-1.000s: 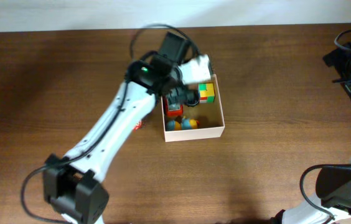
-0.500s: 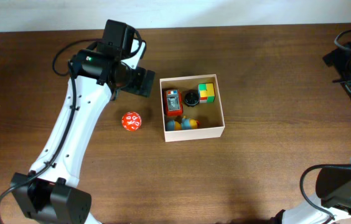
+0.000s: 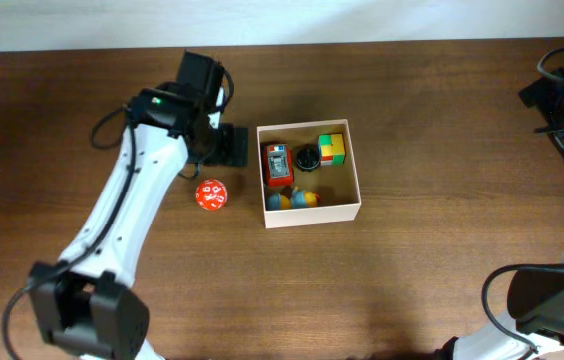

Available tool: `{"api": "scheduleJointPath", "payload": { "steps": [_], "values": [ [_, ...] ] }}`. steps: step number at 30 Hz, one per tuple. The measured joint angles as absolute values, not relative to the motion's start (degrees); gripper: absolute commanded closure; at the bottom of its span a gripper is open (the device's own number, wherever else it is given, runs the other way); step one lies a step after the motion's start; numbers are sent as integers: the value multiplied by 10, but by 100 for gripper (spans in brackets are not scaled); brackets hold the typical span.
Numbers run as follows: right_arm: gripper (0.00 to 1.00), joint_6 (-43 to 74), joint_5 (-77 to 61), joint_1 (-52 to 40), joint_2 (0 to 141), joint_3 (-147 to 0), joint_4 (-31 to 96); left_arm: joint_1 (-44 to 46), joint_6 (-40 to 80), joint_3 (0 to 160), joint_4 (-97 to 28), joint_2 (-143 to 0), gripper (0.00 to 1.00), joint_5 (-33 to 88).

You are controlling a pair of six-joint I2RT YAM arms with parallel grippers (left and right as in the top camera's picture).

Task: Pack container
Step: 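Lower the left gripper and grasp the red ball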

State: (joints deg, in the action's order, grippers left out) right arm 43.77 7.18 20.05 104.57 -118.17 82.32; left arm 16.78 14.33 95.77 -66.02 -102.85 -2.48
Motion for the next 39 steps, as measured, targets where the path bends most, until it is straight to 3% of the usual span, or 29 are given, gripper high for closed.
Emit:
{"api": "scheduleJointPath", "payload": {
  "steps": [14, 32, 35, 36, 39],
  "values": [
    [1, 437, 72, 201, 1046, -1182, 823, 150, 210, 924, -639, -1156, 4, -36],
    [1, 437, 72, 201, 1046, -1182, 823, 134, 221, 884, -640, -1169, 5, -36],
    [1, 437, 72, 201, 1046, -1182, 823, 134, 221, 865, -630, -1169, 12, -36],
    [1, 437, 72, 201, 1046, -1182, 823, 134, 222, 862, -628, -1169, 20, -36],
    [1, 438, 72, 201, 1046, -1182, 823, 134, 222, 861, -621, -1169, 30, -36]
  ]
}}
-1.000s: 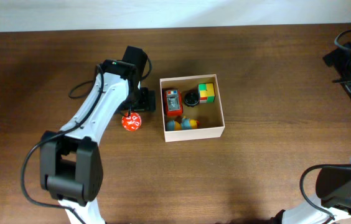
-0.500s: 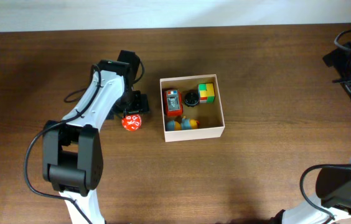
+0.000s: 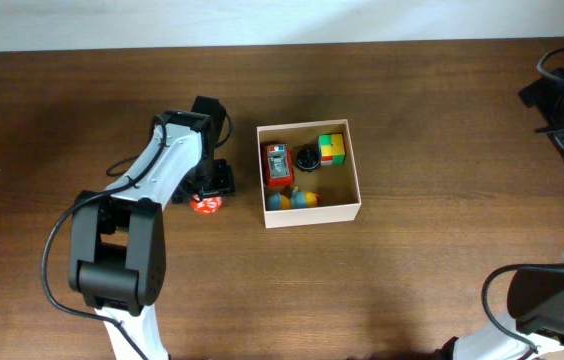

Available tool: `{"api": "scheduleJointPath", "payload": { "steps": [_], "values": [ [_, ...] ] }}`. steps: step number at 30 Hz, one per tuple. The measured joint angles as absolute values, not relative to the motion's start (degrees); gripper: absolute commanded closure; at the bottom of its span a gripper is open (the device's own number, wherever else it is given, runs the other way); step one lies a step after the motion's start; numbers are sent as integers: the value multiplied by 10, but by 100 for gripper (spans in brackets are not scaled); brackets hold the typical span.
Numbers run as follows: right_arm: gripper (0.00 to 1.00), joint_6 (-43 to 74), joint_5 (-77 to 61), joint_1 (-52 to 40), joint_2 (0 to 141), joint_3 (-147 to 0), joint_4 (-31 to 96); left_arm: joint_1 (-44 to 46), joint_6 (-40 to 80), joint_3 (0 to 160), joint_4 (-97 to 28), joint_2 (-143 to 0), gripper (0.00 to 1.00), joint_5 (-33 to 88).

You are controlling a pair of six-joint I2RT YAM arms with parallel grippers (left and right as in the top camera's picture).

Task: Pack container
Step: 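Lower the left gripper and grasp the red ball, then carry the red ball into the box and release it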

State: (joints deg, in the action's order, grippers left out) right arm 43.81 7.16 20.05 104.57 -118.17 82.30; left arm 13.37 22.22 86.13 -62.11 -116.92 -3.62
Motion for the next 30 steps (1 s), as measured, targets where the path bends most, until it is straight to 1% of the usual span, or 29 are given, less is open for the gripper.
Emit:
{"api": "scheduleJointPath", "payload": {
  "steps": [1, 3, 4, 5, 7, 10, 17, 21, 24, 30],
  "values": [
    [1, 438, 72, 201, 1046, -1182, 823, 134, 223, 861, -619, -1169, 32, -37],
    [1, 438, 72, 201, 1046, -1182, 823, 134, 223, 861, -615, -1169, 43, -36],
    [1, 437, 72, 201, 1046, -1182, 823, 134, 223, 861, -614, -1169, 49, -36],
    [1, 438, 72, 201, 1046, -1182, 823, 134, 224, 861, -612, -1169, 53, -36],
    [1, 438, 72, 201, 1046, -1182, 823, 134, 224, 861, -612, -1169, 56, -36],
    [1, 438, 72, 201, 1046, -1182, 823, 134, 222, 861, -612, -1169, 64, -37],
    [1, 438, 72, 201, 1046, -1182, 823, 134, 224, 861, -613, -1169, 65, -36],
    [1, 438, 72, 201, 1046, -1182, 823, 134, 221, 874, -643, -1170, 67, -36],
    [1, 437, 72, 201, 1046, -1182, 823, 134, 210, 913, -673, -1171, 69, -36],
    [1, 438, 72, 201, 1046, -1182, 823, 134, 183, 1003, -723, -1173, 69, -36]
  ]
}}
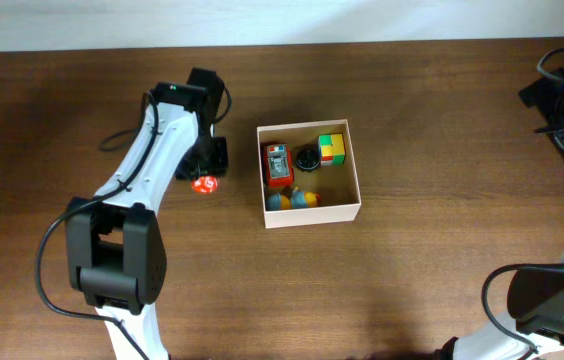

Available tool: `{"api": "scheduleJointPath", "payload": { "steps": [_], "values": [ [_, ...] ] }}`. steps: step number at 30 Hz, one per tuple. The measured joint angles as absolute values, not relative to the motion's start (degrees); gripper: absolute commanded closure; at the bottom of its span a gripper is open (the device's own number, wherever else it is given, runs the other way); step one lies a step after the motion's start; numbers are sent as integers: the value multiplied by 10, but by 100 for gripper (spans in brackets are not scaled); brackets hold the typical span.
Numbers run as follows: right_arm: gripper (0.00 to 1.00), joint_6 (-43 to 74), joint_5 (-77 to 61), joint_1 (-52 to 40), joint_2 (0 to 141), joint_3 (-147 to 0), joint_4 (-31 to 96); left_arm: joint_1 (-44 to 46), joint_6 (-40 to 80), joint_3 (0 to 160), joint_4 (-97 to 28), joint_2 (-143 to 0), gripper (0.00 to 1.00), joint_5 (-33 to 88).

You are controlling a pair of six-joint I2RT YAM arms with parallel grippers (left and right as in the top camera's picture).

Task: Pack container
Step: 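Carry the red ball into the box and release it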

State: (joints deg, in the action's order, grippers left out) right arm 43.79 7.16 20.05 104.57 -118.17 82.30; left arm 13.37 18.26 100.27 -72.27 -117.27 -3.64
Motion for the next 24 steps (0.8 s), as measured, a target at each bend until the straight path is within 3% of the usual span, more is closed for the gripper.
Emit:
{"api": "scheduleJointPath", "payload": {
  "steps": [9, 24],
  "values": [
    [1, 437, 72, 201, 1046, -1182, 823, 138, 103, 1132, -755, -1173, 68, 17],
    [1, 438, 72, 201, 1046, -1182, 823, 228, -86, 1243, -771, -1173, 68, 245]
  ]
}}
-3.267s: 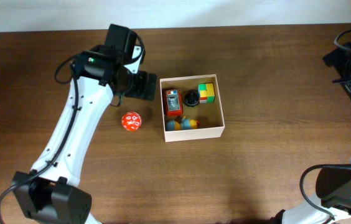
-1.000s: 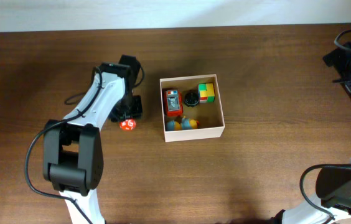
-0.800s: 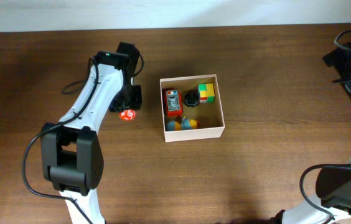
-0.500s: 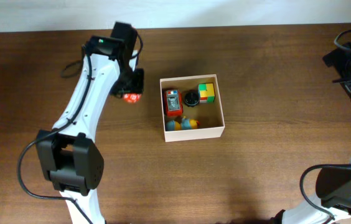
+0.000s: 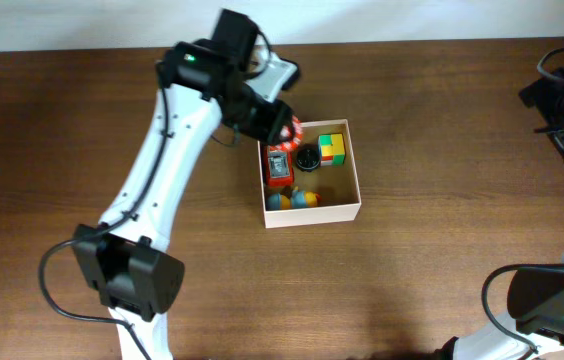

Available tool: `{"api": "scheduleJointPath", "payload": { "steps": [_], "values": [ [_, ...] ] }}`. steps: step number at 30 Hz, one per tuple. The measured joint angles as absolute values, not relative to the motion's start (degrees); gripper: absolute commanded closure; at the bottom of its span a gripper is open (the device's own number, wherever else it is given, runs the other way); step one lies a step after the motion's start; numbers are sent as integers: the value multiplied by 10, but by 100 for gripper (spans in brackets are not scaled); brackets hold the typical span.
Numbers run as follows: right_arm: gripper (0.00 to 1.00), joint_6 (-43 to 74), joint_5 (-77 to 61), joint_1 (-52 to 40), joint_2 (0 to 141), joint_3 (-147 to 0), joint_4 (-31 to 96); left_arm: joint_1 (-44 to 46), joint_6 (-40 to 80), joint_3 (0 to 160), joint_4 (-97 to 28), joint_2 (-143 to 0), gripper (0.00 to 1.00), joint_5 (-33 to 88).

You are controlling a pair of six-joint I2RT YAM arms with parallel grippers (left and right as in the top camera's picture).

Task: Pack container
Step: 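Carry the red ball into the box and release it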

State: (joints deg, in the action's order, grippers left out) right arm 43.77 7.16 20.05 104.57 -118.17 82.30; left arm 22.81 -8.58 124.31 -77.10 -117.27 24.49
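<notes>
A white open box [image 5: 355,165] sits mid-table in the overhead view. Inside it lie an orange-red gadget [image 5: 279,166], a black round piece [image 5: 307,158], a multi-coloured cube [image 5: 332,149] and blue-and-yellow balls [image 5: 293,199]. My left gripper [image 5: 284,128] hangs over the box's back left corner, shut on a red die with white marks [image 5: 293,131], which is partly hidden by the fingers. The right arm is parked at the far right edge; its fingers cannot be made out.
The left arm [image 5: 157,170] stretches from the front left up and across to the box. Cables and the right arm's mount crowd the far right edge. Brown wooden table [image 5: 442,270] surrounds the box.
The left gripper, then down on the table left of the box with the red die in it, is now raised over the box's back left corner, die still held. The right arm is unmoved.
At first the red die lay on the table left of the box, with the left gripper behind it. Then the gripper was down over the die, then closed around it on the table. Now the die is held above the box's corner.
</notes>
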Motion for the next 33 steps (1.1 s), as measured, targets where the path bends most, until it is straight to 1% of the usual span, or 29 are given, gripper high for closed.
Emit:
{"api": "scheduleJointPath", "payload": {
  "steps": [6, 11, 16, 26, 27, 29, 30, 31, 32, 33],
  "values": [
    [1, 438, 72, 201, 1046, -1182, 823, 291, -153, 1243, -774, -1173, 68, 262],
    [1, 438, 72, 201, 1046, -1182, 823, 325, -175, 1243, -766, -1173, 68, 244],
    [1, 438, 72, 201, 1046, -1182, 823, 335, -183, 1245, -754, -1187, 68, 235],
    [1, 438, 72, 201, 1046, -1182, 823, 335, -185, 1246, -745, -1289, 67, 226],
    [1, 437, 72, 201, 1046, -1182, 823, 335, -185, 1246, -745, -1291, 64, 225],
    [1, 437, 72, 201, 1046, -1182, 823, 335, -185, 1246, -745, -1292, 49, 225],
    [1, 438, 72, 201, 1046, -1182, 823, 335, -187, 1246, -745, -1292, 38, 225],
    [1, 438, 72, 201, 1046, -1182, 823, 335, -187, 1246, -745, -1292, 30, 224],
    [1, 438, 72, 201, 1046, -1182, 823, 335, -188, 1246, -745, -1292, 27, 225],
    [1, 438, 72, 201, 1046, -1182, 823, 335, -189, 1246, -745, -1292, 27, 225]
  ]
}}
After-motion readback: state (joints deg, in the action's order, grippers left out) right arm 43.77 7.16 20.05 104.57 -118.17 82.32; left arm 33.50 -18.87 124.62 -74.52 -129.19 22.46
